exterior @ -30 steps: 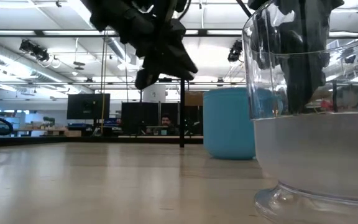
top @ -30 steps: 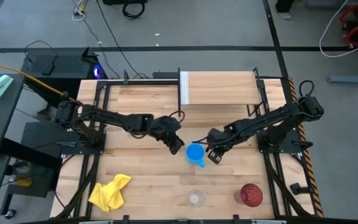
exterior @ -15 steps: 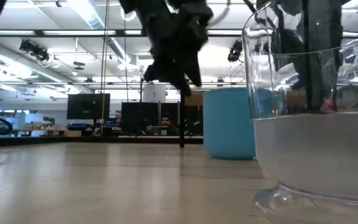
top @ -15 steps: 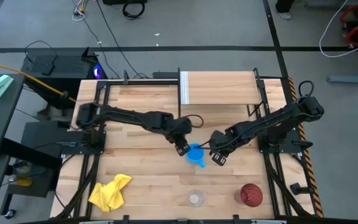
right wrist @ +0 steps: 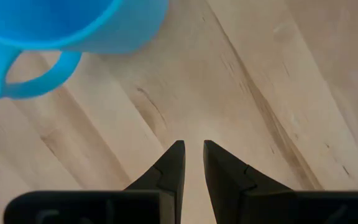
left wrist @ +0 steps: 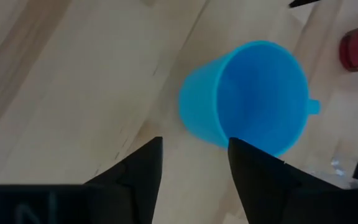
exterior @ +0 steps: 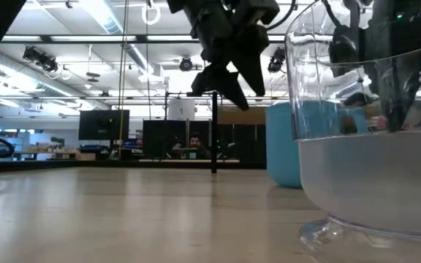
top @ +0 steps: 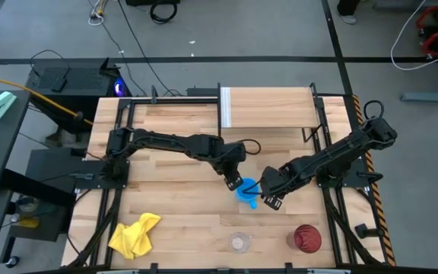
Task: Stack small to large cups/mugs on shelf
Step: Adjust the blue mug
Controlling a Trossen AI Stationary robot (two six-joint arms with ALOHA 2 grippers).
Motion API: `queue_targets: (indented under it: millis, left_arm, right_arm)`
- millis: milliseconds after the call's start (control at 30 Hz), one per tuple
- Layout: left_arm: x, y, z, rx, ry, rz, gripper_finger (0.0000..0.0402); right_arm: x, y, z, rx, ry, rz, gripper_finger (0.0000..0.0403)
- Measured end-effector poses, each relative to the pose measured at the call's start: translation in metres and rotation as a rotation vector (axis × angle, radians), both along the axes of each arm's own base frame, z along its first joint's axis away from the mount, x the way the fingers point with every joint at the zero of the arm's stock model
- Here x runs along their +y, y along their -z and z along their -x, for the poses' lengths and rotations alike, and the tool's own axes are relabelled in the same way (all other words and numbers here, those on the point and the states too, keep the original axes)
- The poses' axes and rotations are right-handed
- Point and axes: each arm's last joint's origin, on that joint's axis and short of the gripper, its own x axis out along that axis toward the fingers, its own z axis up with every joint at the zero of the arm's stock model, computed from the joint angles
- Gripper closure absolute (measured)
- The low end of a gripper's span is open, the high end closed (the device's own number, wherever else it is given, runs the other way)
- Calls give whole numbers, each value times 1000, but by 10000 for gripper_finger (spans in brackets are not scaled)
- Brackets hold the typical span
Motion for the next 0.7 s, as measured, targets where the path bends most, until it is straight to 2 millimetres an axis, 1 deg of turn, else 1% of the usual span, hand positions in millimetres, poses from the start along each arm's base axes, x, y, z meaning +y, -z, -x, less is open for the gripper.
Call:
queue_targets:
  millis: [167,300,467,633,700]
  left_arm:
    - [-9,-2,-4,-44,-11,20,211]
    - [-17,-3,-5,-59,-2,41,212]
    - [-22,13,-9,-20,-10,57,214]
    - [-21,18,-15,-39,-34,71,217]
    - [-21,21,-14,-16,-36,70,220]
  right_arm:
    - [6,0,1,-16,-3,-9,337]
    - [9,-1,-3,-57,-14,-25,337]
    - [8,-1,-6,-95,-13,0,337]
    - [8,-2,-10,-134,-22,-12,337]
    - [8,-3,-12,-152,-18,-19,337]
